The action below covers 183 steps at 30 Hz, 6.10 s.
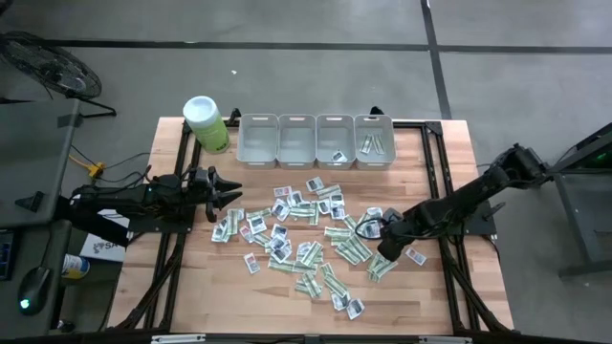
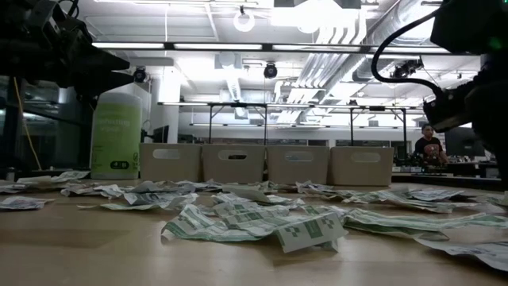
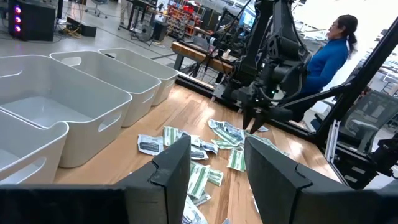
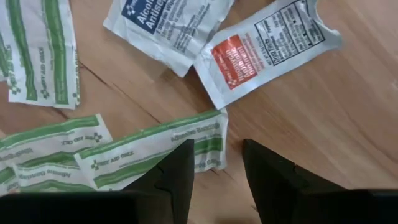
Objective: Pick & Place First Aid Supplies
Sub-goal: Put the bandage into the right gray bin, then put the ointment pack into the middle left gray bin
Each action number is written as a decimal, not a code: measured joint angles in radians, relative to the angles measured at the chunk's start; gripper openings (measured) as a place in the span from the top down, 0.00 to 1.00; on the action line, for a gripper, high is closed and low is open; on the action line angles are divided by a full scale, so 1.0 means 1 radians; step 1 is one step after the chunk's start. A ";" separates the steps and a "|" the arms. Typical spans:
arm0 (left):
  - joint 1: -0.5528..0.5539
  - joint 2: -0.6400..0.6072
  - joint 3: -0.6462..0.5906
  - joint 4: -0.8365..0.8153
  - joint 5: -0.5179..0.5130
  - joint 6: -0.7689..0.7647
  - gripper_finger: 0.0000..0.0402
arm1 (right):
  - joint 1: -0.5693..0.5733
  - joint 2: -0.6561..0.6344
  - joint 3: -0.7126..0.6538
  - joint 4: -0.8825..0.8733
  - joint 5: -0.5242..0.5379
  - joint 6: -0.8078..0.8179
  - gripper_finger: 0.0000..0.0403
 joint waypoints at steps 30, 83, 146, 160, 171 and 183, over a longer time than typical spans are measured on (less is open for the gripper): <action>0.000 0.000 0.000 0.000 -0.001 0.000 0.63 | -0.079 -0.002 0.353 -0.480 0.092 -0.130 1.00; 0.000 0.000 0.000 0.000 -0.001 0.000 0.63 | -1.234 0.010 0.270 0.156 0.168 -1.627 1.00; 0.000 0.000 0.000 0.000 0.000 0.000 0.63 | -0.407 -0.059 0.086 -0.418 -0.345 -1.035 0.66; 0.000 0.000 0.000 0.000 0.000 0.000 0.63 | -0.246 -0.059 0.024 -0.270 -0.376 -0.940 0.66; 0.000 0.000 0.000 0.000 0.000 0.000 0.63 | -0.178 -0.059 -0.020 -0.212 -0.355 -0.893 0.66; 0.000 0.000 0.000 0.000 0.000 0.000 0.63 | -0.142 -0.052 -0.020 -0.180 -0.323 -0.835 0.66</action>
